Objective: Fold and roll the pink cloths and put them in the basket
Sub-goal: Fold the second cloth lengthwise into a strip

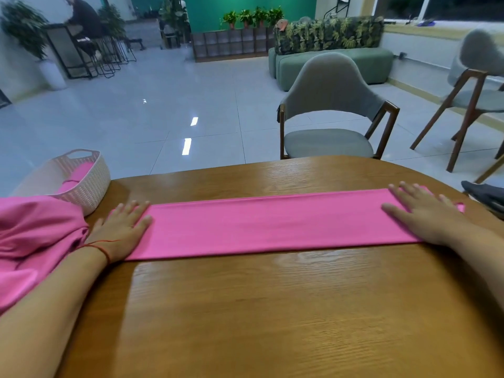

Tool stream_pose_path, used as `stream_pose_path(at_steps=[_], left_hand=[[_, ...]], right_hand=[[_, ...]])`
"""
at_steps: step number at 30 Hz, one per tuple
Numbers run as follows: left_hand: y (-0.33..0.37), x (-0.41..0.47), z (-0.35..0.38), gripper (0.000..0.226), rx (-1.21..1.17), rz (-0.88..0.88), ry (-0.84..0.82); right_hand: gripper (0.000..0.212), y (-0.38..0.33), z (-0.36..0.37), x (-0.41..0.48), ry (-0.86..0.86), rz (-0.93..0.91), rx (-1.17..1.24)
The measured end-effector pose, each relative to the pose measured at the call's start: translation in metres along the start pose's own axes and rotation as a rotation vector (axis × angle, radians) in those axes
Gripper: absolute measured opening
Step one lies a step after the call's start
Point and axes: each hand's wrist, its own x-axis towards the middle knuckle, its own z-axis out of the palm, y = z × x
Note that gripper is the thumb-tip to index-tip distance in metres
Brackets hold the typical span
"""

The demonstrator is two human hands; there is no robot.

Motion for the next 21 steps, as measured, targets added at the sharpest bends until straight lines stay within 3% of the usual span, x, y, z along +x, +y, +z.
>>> stream_pose_path(at_steps=[16,21], left_hand=[[-0.003,0.002,-0.004,0.061,-0.070,-0.044,-0.006],[0.012,0.003,-0.010,0.059,0.012,-0.101,0.018]], right_hand=[[0.098,0.011,0.006,0.006,0.016,0.040,0.014],[0.094,0.012,0.005,0.007,0.011,0.036,-0.013]])
